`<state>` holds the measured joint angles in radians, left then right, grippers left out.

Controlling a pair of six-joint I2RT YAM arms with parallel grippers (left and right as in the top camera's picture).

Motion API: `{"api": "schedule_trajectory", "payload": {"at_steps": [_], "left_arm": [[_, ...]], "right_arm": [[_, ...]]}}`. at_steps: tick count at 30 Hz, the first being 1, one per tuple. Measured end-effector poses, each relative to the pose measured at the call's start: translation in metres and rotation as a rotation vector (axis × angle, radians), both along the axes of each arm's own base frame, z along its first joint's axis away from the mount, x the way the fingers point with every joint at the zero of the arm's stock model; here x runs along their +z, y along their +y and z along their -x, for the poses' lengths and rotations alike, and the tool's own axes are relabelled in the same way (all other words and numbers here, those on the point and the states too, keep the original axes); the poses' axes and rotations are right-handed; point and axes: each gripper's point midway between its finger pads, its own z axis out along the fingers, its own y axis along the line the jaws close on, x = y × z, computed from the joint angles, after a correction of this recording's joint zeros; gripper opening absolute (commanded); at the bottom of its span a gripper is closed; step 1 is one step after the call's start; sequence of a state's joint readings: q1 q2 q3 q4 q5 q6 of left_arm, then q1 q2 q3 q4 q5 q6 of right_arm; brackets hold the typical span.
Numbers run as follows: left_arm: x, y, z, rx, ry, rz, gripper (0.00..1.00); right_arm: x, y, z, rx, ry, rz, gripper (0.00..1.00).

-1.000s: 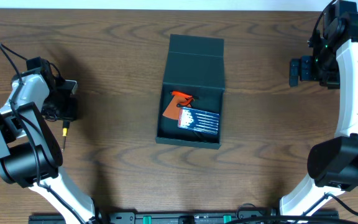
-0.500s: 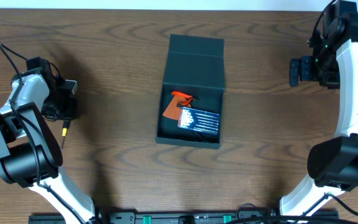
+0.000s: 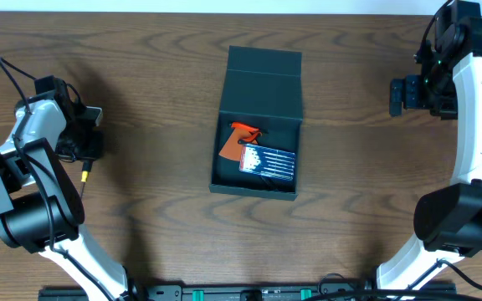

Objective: Pack container
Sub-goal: 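Lift the screwdriver with the left gripper and lower it into the box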

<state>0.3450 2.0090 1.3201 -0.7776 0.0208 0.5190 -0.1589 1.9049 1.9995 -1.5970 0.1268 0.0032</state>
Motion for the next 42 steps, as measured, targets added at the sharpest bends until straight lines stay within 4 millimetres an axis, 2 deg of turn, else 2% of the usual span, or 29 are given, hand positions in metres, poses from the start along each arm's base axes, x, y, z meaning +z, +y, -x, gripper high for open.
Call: {"api": "schedule_trajectory", "payload": {"at_steps": [5,7,10,14,17,20,21,22,23,24,27,29,32,35,42], "left_arm": [[0.003,-0.009,0.013,0.0,0.059,0.017,0.06],[0.012,-0.018,0.017,-0.007,0.081,0.024,0.06],[0.041,-0.031,0.008,-0.029,0.03,0.009,0.06],[0.108,-0.062,-0.014,-0.108,-0.15,-0.01,0.06],[0.159,-0.104,-0.023,-0.204,-0.306,0.01,0.06],[0.199,-0.163,-0.02,-0.366,-0.436,0.06,0.06],[0.208,-0.182,-0.016,-0.429,-0.465,0.079,0.06],[0.219,-0.214,-0.007,-0.548,-0.5,0.112,0.06],[0.223,-0.228,-0.003,-0.604,-0.512,0.126,0.06],[0.228,-0.251,0.006,-0.704,-0.526,0.145,0.06],[0.232,-0.31,0.034,-0.982,-0.542,0.19,0.06],[0.228,-0.343,0.054,-1.151,-0.532,0.215,0.06],[0.214,-0.374,0.073,-1.319,-0.495,0.228,0.06],[0.189,-0.39,0.074,-1.396,-0.434,0.232,0.06],[0.12,-0.399,0.057,-1.427,-0.272,0.221,0.06]], "right_arm": [[0.0,0.0,0.001,0.0,0.003,-0.001,0.99],[0.0,0.0,0.002,0.0,0.007,-0.002,0.99],[0.0,0.001,0.003,0.0,0.012,-0.002,0.99],[0.0,0.001,0.003,0.0,0.013,-0.002,0.99],[0.0,0.001,0.003,0.0,0.013,-0.003,0.99],[0.0,0.002,0.003,0.0,0.012,-0.009,0.99],[0.0,0.002,0.003,0.0,0.012,-0.012,0.99],[-0.001,0.003,0.003,0.0,0.011,-0.017,0.99],[-0.001,0.003,0.003,0.0,0.011,-0.018,0.99],[-0.001,0.004,0.003,0.001,0.011,-0.021,0.99],[-0.001,0.004,0.003,0.001,0.01,-0.024,0.99],[-0.001,0.004,0.003,0.001,0.01,-0.024,0.99],[-0.001,0.004,0.003,0.001,0.011,-0.025,0.99],[-0.001,0.007,0.002,0.002,0.009,-0.039,0.99],[-0.001,0.01,0.001,0.003,0.002,-0.056,0.99]]}}
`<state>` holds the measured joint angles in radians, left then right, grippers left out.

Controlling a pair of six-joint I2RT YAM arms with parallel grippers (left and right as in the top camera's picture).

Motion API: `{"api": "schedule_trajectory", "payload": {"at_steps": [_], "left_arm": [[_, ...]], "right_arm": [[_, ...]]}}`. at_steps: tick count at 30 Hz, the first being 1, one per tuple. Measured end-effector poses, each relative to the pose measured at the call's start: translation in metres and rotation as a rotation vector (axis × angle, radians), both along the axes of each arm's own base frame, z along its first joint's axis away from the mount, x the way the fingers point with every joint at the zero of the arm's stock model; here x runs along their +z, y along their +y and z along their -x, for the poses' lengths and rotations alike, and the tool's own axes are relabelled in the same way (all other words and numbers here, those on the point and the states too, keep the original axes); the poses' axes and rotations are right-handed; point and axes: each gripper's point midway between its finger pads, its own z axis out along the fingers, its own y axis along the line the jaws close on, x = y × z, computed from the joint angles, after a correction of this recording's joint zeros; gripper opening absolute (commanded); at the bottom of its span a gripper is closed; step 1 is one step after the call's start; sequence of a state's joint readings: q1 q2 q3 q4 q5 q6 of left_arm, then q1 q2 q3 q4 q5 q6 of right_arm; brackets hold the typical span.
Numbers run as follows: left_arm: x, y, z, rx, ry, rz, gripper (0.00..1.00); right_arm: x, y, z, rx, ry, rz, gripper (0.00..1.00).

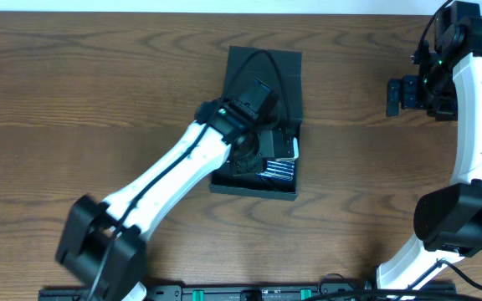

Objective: Pack container
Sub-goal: 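Lift the screwdriver with the left gripper and lower it into the box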

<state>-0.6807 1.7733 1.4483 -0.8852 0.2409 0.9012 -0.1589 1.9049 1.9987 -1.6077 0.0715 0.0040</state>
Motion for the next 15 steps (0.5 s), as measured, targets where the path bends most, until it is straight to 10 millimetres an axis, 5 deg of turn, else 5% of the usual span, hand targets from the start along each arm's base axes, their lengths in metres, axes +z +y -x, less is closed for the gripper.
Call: {"api": "schedule_trajectory", "payload": {"at_steps": [5,9,15], "left_arm": [[-0.027,-0.001,-0.002,-0.015,0.043,-0.042,0.09],[-0.037,-0.001,-0.002,-0.02,0.059,-0.06,0.5],[-0.039,-0.001,-0.002,-0.014,0.064,-0.062,0.6]], "right_arm": [[0.0,0.001,0.0,0.001,-0.001,-0.004,0.99],[0.0,0.001,0.0,0.0,-0.001,-0.005,0.99],[0.0,0.001,0.0,0.001,-0.001,-0.005,0.99]]}}
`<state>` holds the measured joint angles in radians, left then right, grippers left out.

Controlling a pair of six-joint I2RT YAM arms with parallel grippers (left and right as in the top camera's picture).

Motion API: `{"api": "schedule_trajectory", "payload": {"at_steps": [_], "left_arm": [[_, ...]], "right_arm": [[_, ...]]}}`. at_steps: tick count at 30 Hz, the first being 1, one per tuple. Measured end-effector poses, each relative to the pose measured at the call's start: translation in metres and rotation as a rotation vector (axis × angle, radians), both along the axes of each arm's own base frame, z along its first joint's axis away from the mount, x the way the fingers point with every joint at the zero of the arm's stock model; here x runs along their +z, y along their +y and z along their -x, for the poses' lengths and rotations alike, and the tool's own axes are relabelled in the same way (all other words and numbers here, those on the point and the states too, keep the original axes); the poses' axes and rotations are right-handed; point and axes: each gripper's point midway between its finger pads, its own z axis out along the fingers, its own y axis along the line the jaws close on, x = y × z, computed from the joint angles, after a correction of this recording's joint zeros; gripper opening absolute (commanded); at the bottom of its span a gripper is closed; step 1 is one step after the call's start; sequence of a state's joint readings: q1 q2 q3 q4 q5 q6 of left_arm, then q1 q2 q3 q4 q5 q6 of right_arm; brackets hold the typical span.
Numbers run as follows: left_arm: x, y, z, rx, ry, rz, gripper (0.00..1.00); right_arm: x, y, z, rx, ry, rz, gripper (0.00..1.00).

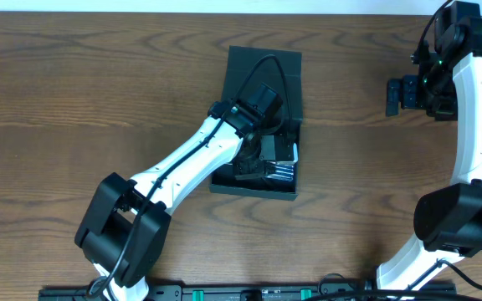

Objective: Pack container
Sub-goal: 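Lift the screwdriver with the left gripper and lower it into the box, then raise the left gripper out of the box and move both grippers to the lid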

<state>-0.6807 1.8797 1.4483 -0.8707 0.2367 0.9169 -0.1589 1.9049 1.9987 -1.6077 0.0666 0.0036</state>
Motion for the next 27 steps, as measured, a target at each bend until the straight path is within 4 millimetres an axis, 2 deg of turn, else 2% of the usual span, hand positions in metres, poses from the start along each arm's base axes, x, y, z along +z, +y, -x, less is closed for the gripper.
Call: {"api": "schedule_trajectory", "payload": {"at_steps": [7,11,13,15,16,18,19,21,25,27], "left_arm": [[0.0,0.001,0.0,0.022,0.006,-0.006,0.6],[0.002,0.009,0.002,0.081,0.012,-0.037,0.6],[0.009,0.015,0.003,0.12,0.004,-0.052,0.6],[0.025,0.023,0.003,0.174,-0.026,-0.056,0.6],[0.034,0.026,0.003,0.196,-0.043,-0.052,0.6],[0.056,0.035,0.002,0.256,-0.084,-0.03,0.6],[0.069,0.04,-0.001,0.297,-0.109,-0.011,0.61],[0.093,0.055,-0.008,0.395,-0.153,0.037,0.6],[0.123,0.1,-0.034,0.648,-0.208,0.111,0.61],[0.13,0.126,-0.053,0.791,-0.216,0.151,0.6]], "right_arm": [[0.0,0.0,0.0,0.0,0.0,0.0,0.99],[0.0,0.0,0.0,0.0,0.0,-0.002,0.99],[0.0,0.002,0.0,0.001,-0.002,-0.012,0.99],[0.0,0.008,-0.001,0.003,-0.007,-0.045,0.98],[0.0,0.011,-0.002,0.004,-0.01,-0.063,0.91],[0.0,0.025,-0.004,0.018,-0.023,-0.141,0.51],[0.001,0.032,-0.006,0.025,-0.032,-0.183,0.34],[0.004,0.049,-0.011,0.048,-0.058,-0.275,0.15],[0.01,0.081,-0.022,0.113,-0.11,-0.391,0.01],[0.013,0.098,-0.027,0.153,-0.132,-0.421,0.01]]}}
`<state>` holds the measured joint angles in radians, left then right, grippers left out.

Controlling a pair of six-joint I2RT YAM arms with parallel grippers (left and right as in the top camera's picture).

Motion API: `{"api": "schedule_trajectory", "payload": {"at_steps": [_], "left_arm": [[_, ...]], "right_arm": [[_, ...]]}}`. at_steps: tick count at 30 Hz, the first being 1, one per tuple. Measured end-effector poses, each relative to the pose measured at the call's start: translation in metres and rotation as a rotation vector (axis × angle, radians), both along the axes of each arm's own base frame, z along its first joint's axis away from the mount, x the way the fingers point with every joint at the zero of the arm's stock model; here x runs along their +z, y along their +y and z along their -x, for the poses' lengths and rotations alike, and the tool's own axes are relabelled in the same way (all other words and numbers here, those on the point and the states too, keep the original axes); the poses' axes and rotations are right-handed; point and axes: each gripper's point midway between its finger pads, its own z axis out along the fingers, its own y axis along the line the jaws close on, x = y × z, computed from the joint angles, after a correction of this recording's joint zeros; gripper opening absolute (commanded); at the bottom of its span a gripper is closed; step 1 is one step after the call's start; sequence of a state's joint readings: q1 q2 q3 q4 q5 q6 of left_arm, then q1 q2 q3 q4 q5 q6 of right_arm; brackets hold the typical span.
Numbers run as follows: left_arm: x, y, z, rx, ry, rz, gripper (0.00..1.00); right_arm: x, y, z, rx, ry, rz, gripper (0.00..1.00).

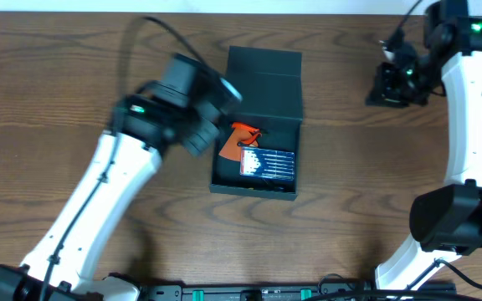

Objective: Pack container
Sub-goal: 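Raise the left gripper out of the box and move both grippers to the lid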

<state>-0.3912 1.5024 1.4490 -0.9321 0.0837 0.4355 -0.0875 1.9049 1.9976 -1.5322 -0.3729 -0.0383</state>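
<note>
A dark box (255, 189) stands open in the middle of the overhead view, its lid (264, 75) folded back. Inside lie an orange item (235, 139) and a blue-and-white card pack (268, 165). My left gripper (201, 135) is blurred with motion just off the box's left wall, outside it; whether it is open or shut does not show. My right gripper (382, 85) hangs at the far right, well away from the box, too dark to read.
Brown wooden table (74, 50) all around the box. The left arm (99, 192) slants from the lower left up to the box. The right arm (467, 100) runs down the right edge.
My left gripper was down inside the box over the card pack; now it is outside, by the box's left wall. The orange item shows again. My right gripper has shifted slightly left and up.
At first my left arm was folded at the far left and the box held the orange item and card pack. Then my left gripper was inside the box over those contents, twice. Now it is out, with the contents lying much as before.
</note>
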Motion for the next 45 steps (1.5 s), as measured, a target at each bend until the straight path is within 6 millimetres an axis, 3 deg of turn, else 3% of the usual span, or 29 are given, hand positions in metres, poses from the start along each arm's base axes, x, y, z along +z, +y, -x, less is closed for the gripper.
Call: {"api": "schedule_trajectory", "payload": {"at_steps": [4,7,10,14,16,19,24,32,39,45], "left_arm": [[0.002,0.042,-0.031,0.203,-0.002,0.121,0.52],[-0.004,0.06,-0.049,0.291,0.017,0.213,0.47],[-0.018,0.068,-0.064,0.329,0.054,0.292,0.41],[-0.041,0.065,-0.083,0.344,0.096,0.359,0.13],[-0.054,0.061,-0.091,0.342,0.119,0.387,0.06],[-0.073,0.051,-0.105,0.326,0.143,0.441,0.06],[-0.099,0.04,-0.132,0.338,0.147,0.526,0.06],[-0.138,0.03,-0.144,0.354,0.21,0.596,0.06],[-0.158,0.028,-0.147,0.36,0.234,0.6,0.06],[-0.16,0.028,-0.149,0.359,0.23,0.605,0.06]], "right_arm": [[0.001,0.028,-0.011,0.064,-0.047,-0.032,0.01],[-0.008,0.046,-0.02,0.1,-0.055,-0.048,0.01],[-0.033,0.058,-0.034,0.115,-0.022,-0.062,0.01],[-0.081,0.06,-0.052,0.099,0.051,-0.067,0.01],[-0.103,0.06,-0.057,0.088,0.088,-0.07,0.01],[-0.131,0.061,-0.061,0.079,0.132,-0.077,0.01],[-0.152,0.065,-0.067,0.065,0.159,-0.102,0.01],[-0.185,0.072,-0.07,0.036,0.217,-0.145,0.01],[-0.202,0.079,-0.072,0.016,0.244,-0.193,0.01],[-0.195,0.094,-0.086,0.024,0.188,-0.298,0.01]]}}
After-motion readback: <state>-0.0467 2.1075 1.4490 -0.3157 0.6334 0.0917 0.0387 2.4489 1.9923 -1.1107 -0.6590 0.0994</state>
